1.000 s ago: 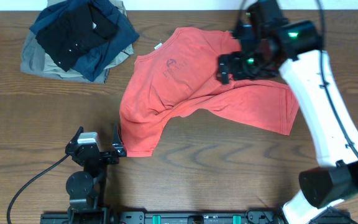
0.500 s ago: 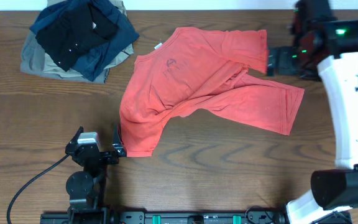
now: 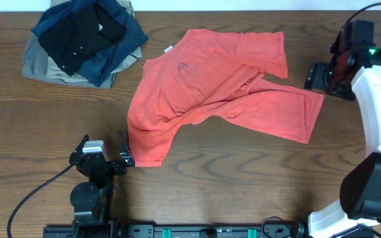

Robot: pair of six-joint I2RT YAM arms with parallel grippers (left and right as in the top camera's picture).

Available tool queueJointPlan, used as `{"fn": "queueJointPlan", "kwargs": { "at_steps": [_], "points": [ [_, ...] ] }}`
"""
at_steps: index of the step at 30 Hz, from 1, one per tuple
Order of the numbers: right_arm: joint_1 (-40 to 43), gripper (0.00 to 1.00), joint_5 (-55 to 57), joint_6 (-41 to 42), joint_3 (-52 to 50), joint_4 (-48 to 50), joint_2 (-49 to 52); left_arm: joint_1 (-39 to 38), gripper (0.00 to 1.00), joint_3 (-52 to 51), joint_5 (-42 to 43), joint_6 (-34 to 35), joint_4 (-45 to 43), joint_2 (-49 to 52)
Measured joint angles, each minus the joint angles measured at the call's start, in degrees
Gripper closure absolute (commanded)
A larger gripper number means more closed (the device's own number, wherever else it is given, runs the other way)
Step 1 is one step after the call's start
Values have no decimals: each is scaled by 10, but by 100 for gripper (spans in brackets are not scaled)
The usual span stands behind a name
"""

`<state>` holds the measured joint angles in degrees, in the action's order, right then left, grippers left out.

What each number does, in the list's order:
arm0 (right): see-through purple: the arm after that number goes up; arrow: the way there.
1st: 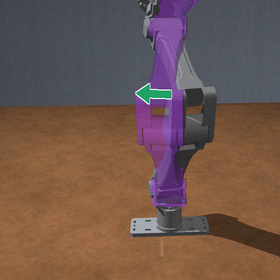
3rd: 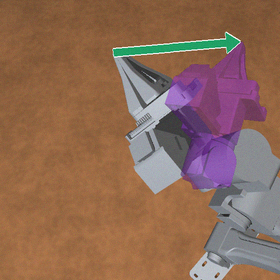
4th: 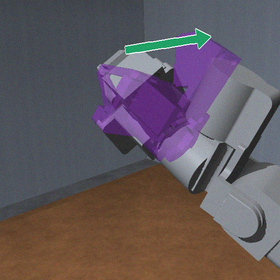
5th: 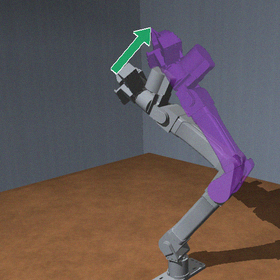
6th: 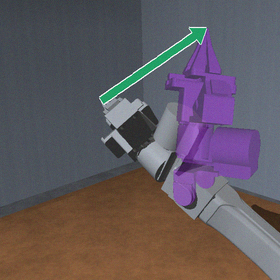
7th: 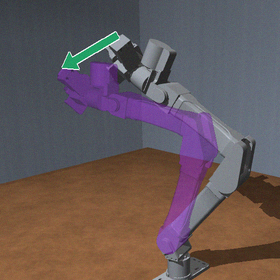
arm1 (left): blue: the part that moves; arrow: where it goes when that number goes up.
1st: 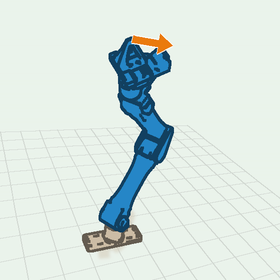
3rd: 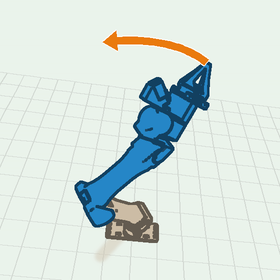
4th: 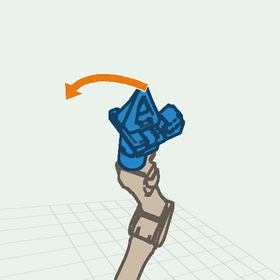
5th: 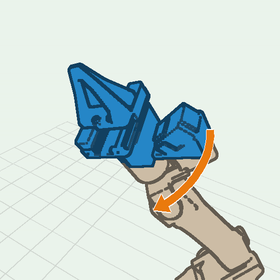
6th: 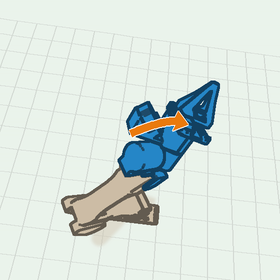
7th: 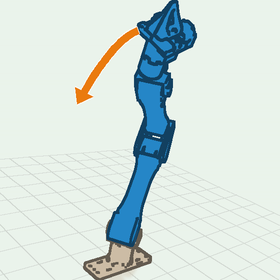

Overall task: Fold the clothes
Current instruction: 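Move the right gripper to the shirt's right hem and grasp it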

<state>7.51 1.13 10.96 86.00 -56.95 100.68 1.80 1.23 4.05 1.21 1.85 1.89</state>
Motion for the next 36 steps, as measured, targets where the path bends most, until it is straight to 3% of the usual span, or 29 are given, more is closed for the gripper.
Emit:
{"fn": "queueJointPlan", "kwargs": {
  "at_steps": [3,14,20,36],
  "points": [
    [0,35,-9,0,-38,59,0,0,2,0,0,0,0,0],
    [0,41,-18,6,-160,223,1,0,2,0,0,0,0,0],
    [0,52,-18,7,-212,302,1,0,2,0,0,0,0,0],
    [0,59,-24,10,-265,372,1,0,2,0,0,0,0,0]
  ]
}}
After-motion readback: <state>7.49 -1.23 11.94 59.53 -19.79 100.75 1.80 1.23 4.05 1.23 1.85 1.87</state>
